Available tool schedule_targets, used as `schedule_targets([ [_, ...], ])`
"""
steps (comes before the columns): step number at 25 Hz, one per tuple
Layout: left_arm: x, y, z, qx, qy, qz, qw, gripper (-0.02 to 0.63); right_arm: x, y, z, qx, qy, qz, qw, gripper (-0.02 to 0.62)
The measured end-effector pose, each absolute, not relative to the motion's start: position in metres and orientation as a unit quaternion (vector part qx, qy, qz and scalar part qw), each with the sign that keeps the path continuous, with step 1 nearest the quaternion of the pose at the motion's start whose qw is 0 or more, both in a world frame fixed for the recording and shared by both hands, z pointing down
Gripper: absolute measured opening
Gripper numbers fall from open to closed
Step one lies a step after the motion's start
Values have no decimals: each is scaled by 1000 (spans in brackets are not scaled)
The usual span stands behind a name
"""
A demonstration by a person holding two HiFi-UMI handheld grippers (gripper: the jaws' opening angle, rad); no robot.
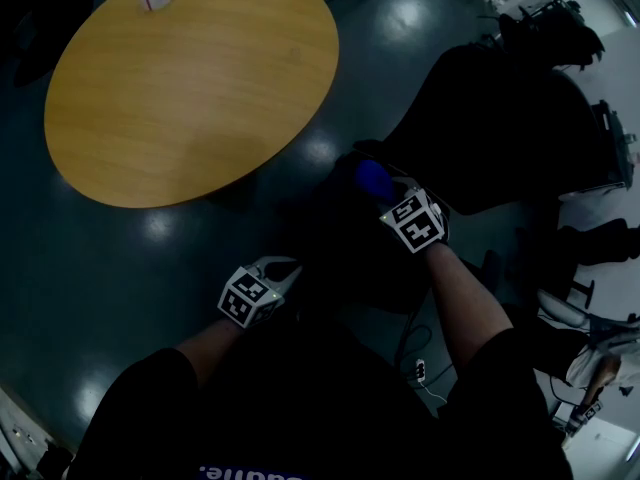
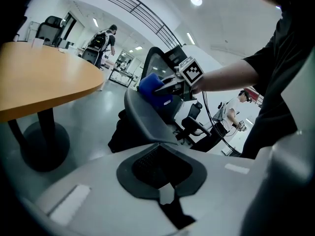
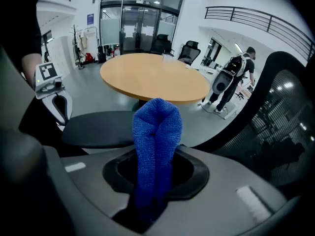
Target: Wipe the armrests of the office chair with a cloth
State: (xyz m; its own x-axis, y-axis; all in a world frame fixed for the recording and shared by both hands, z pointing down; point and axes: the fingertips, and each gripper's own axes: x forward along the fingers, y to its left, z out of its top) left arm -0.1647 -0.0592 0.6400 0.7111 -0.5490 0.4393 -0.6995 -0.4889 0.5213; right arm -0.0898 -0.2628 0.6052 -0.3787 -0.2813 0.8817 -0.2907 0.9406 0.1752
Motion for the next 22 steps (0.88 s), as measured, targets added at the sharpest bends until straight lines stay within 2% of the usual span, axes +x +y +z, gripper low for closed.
schedule_targets([
  [10, -166, -59, 637, 855, -369, 108, 347, 17, -93, -271, 630, 146, -790, -14, 595, 110],
  [22, -168, -57, 636, 856, -370, 106, 345, 17, -99, -251, 631, 153, -804, -2, 574, 110],
])
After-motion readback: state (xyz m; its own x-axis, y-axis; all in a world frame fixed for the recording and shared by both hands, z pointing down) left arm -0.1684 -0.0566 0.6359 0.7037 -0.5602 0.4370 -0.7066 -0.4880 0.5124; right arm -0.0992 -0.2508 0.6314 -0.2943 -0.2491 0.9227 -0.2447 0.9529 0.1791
